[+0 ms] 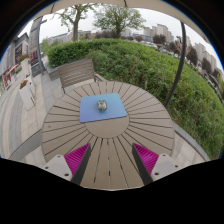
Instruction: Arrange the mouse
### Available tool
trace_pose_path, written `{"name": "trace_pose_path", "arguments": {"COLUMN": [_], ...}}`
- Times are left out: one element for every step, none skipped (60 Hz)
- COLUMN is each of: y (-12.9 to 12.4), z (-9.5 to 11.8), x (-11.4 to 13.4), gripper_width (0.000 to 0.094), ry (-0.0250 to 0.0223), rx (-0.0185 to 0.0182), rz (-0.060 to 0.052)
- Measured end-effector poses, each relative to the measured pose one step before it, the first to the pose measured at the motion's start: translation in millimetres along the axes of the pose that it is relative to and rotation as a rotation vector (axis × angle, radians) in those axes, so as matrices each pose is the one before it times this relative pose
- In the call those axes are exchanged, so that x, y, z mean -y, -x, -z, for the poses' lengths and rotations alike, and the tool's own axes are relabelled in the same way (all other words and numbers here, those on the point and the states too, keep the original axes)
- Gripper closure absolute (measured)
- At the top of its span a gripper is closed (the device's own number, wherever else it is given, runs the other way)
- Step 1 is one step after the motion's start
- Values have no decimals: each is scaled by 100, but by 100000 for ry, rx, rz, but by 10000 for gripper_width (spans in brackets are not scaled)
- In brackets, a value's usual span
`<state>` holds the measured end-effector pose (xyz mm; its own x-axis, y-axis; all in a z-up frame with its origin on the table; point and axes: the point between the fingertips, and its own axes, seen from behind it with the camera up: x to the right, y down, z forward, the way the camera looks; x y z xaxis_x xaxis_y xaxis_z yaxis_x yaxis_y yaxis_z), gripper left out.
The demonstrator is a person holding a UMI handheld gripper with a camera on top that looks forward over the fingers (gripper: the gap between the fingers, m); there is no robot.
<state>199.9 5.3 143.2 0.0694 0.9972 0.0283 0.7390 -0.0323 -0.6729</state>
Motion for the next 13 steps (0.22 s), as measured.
{"name": "trace_pose_path", "arguments": {"y": [-147, -191, -243, -282, -435, -322, -320, -207, -84, -18, 41, 135, 271], "z": [141, 112, 61, 16, 217, -12, -15, -56, -47, -72, -42, -25, 176], "x": [-37, -22, 0, 1, 106, 42, 14, 53, 30, 27, -30, -74, -167], "gripper_width": [89, 82, 82, 84, 85, 83, 83, 78, 73, 75, 75, 76, 76], "ry": [-252, -268, -333, -268, -162, -272, -233, -276, -161, 115, 378, 525, 426], "rx": [-480, -489, -656, -966, -1160, -1190, -1197, -669, -257, 137, 496, 816, 1247], "rz": [18, -221, -257, -24, 251, 443, 453, 18, -407, -689, -822, -813, -1115]}}
